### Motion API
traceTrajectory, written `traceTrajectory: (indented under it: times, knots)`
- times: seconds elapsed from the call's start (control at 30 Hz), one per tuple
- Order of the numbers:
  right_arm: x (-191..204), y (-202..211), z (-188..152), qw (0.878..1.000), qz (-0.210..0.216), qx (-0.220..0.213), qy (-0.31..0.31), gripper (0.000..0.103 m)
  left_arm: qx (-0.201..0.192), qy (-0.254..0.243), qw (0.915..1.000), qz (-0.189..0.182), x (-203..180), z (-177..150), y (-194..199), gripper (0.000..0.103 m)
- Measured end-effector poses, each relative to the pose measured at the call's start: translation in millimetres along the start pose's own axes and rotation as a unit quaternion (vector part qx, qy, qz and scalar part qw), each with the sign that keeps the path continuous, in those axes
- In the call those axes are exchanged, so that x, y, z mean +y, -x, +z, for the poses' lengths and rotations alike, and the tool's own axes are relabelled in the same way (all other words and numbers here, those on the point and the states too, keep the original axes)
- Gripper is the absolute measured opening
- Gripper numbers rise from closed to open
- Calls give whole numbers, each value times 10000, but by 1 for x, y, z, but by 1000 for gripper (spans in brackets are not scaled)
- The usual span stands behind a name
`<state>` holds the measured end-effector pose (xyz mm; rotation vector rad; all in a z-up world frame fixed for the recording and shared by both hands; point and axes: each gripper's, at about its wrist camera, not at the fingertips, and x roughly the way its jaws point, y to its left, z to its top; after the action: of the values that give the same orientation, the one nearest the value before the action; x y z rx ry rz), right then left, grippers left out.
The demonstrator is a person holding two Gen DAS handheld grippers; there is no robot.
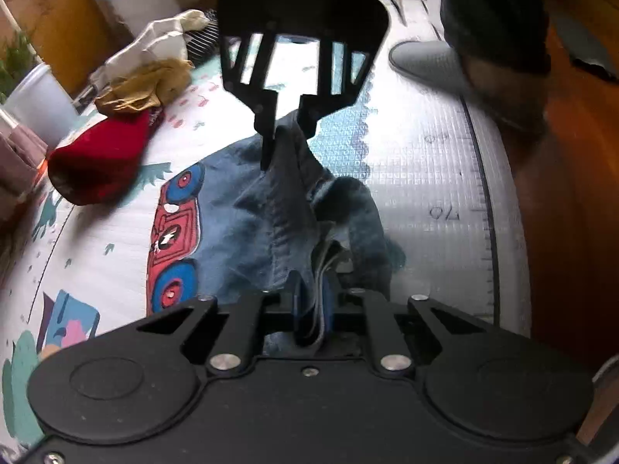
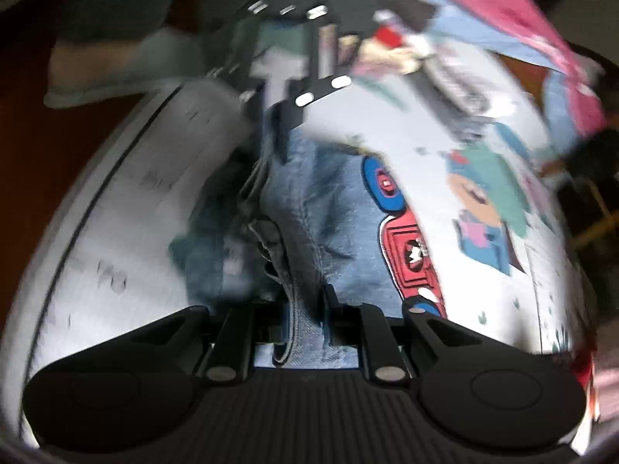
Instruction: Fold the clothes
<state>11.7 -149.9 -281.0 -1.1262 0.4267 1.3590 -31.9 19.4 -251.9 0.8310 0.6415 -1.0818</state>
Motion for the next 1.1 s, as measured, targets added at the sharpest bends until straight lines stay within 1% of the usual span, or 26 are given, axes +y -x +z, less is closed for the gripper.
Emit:
traceTrajectory:
  times: [0.07,0.17,0.2,0.23,0.27,0.33,0.37,0.4,0.47,0.5,0.53,0.57,0.6,0.63,0.7,0.73,0.8,0.83,0.87,0.9,0.93,0.97,1.0,1.03,1.07,1.1]
  knots:
    - [23,-16,-6,9991,282,147,296,21,73,-29,9997,-210,-11,-11,-16,11]
    - [27,-25,-5,9980,570,236,101,27,-47,355,9976,-598,-5,-9,-16,10]
    - [21,-21,-3,9976,654,196,81,38,-110,497,9953,-821,-1,-6,-11,11]
    - [14,-13,-3,9967,803,99,33,55,-120,610,9927,-1035,5,-4,-4,14]
    - [7,-3,-5,9951,986,-29,-31,61,-94,706,9902,-1205,11,-4,3,20]
    - [-10,14,-7,9914,1270,-228,-204,57,-99,1017,9879,-1168,33,-8,20,21]
    - [-22,20,-8,9902,1327,-266,-339,56,-108,1260,9862,-1069,47,-12,27,21]
    - [-35,22,-9,9898,1249,-316,-615,56,-143,1538,9835,-942,60,-15,34,21]
    - [-65,22,-11,9862,900,-412,-1329,56,-152,2394,9684,-677,91,-30,44,21]
    - [-77,18,-10,9841,728,-423,-1565,56,-162,2861,9557,-679,101,-39,44,21]
    - [-89,14,-8,9823,581,-423,-1729,56,-185,3357,9391,-706,111,-50,42,22]
    - [-96,10,-6,9818,451,-453,-1787,56,-232,3893,9180,-722,118,-61,39,29]
    - [-102,4,-5,9816,347,-472,-1820,54,-284,4463,8920,-654,122,-72,34,35]
    - [-107,-2,-5,9797,254,-461,-1937,50,-322,5133,8561,-507,126,-86,28,43]
    - [-115,-12,-7,9740,85,-443,-2218,45,-503,6229,7787,-563,130,-112,17,45]
    - [-117,-14,-9,9711,21,-494,-2334,44,-603,6554,7502,-638,129,-119,11,50]
    - [-115,-22,-12,9642,118,-529,-2597,44,-767,7029,7029,-772,125,-128,-1,53]
    - [-114,-29,-14,9608,193,-470,-2726,44,-674,7105,6973,-663,120,-129,-8,50]
    - [-112,-37,-17,9573,271,-374,-2853,44,-531,7152,6940,-631,114,-130,-15,26]
    - [-109,-45,-21,9547,327,-266,-2946,44,-525,7257,6822,-718,111,-133,-18,16]
    - [-105,-51,-24,9542,329,-167,-2967,44,-578,7377,6676,-824,107,-137,-19,9]
    - [-102,-53,-26,9553,287,-110,-2939,44,-657,7375,6661,-901,106,-136,-15,5]
    - [-101,-51,-26,9562,251,-112,-2916,44,-742,7340,6678,-987,107,-133,-9,5]
    - [-100,-48,-25,9566,225,-138,-2900,43,-816,7382,6609,-1073,110,-132,0,4]
    - [-99,-48,-26,9577,203,-96,-2869,43,-875,7398,6575,-1124,113,-130,8,4]
    - [-96,-50,-26,9590,183,-18,-2828,44,-857,7327,6666,-1069,116,-129,13,4]
